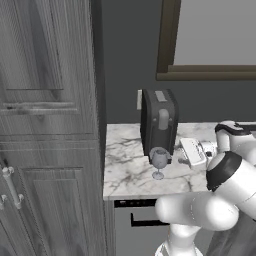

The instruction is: Retrieve the wine glasses from the counter and place one next to each plate.

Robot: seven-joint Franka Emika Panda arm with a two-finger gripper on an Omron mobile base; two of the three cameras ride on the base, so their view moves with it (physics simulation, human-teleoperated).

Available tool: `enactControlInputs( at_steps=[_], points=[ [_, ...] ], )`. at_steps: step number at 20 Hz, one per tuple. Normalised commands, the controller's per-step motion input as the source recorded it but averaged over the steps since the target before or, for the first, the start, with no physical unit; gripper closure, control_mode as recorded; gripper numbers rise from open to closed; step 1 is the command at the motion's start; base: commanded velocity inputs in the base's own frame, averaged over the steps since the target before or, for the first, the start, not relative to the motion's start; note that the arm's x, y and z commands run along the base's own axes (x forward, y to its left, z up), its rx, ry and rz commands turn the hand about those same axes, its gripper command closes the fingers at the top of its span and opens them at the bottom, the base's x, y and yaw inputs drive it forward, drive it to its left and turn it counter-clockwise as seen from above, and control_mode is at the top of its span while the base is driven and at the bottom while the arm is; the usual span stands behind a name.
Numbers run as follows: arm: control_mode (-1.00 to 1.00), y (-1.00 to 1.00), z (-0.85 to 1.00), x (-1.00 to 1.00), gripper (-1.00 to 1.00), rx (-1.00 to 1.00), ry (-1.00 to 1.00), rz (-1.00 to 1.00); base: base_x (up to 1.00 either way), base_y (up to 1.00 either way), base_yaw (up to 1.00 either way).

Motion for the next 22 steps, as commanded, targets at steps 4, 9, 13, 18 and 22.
enactControlInputs(
  at_steps=[4, 9, 13, 18, 22],
  points=[
    [-1.0, 0.0, -0.2, 0.02, -1.0, 0.0, 0.15, -0.05, 0.0, 0.0, 0.0],
    [-1.0, 0.0, -0.25, 0.08, -1.0, 0.0, 0.12, -0.04, 0.0, 0.0, 0.0],
    [-1.0, 0.0, -0.17, 0.13, -1.0, 0.0, 0.06, -0.03, 0.0, 0.0, 0.0],
    [-1.0, -0.04, -0.2, 0.21, -1.0, 0.0, 0.01, 0.0, 0.0, 0.0, 0.0],
    [-1.0, -0.02, -0.23, 0.07, -1.0, 0.0, 0.02, 0.0, 0.0, 0.0, 0.0]
  ],
)
